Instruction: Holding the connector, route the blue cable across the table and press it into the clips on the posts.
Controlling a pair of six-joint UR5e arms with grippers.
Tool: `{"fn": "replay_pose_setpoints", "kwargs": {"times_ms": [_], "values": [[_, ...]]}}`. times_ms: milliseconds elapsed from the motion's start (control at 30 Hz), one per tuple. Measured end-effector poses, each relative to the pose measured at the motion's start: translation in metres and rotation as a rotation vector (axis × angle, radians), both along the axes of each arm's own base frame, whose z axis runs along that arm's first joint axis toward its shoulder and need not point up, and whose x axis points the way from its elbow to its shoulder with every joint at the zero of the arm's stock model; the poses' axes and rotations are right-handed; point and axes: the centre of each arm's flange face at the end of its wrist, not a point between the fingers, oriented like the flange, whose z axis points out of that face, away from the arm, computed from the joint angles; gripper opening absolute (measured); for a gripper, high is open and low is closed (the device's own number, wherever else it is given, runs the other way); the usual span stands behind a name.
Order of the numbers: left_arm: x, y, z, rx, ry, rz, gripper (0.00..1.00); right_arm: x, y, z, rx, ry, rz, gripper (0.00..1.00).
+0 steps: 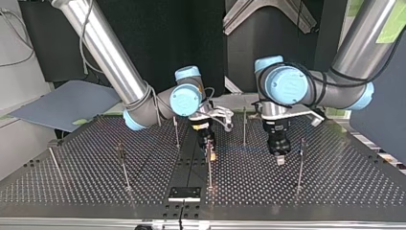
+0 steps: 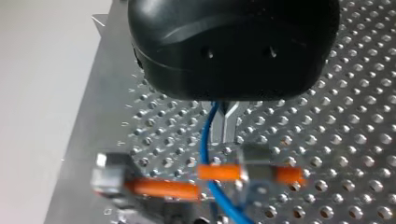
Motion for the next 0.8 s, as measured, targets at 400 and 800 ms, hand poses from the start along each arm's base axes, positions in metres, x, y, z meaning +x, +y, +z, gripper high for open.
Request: {"fn": "replay_pose_setpoints", "kwargs": {"times_ms": [400,800], "values": [[-0.013,-0.001,-0.015,0.004,0.055,-0.004,0.00,-0.004,0.003,-0.016,0.026,0.025,-0.001,0.00],[-0.025,-0.001,-0.056,0.000,0.067,-0.026,0.00,-0.015,0.019,-0.058,0.104,0.109,0.000,0.00]]}}
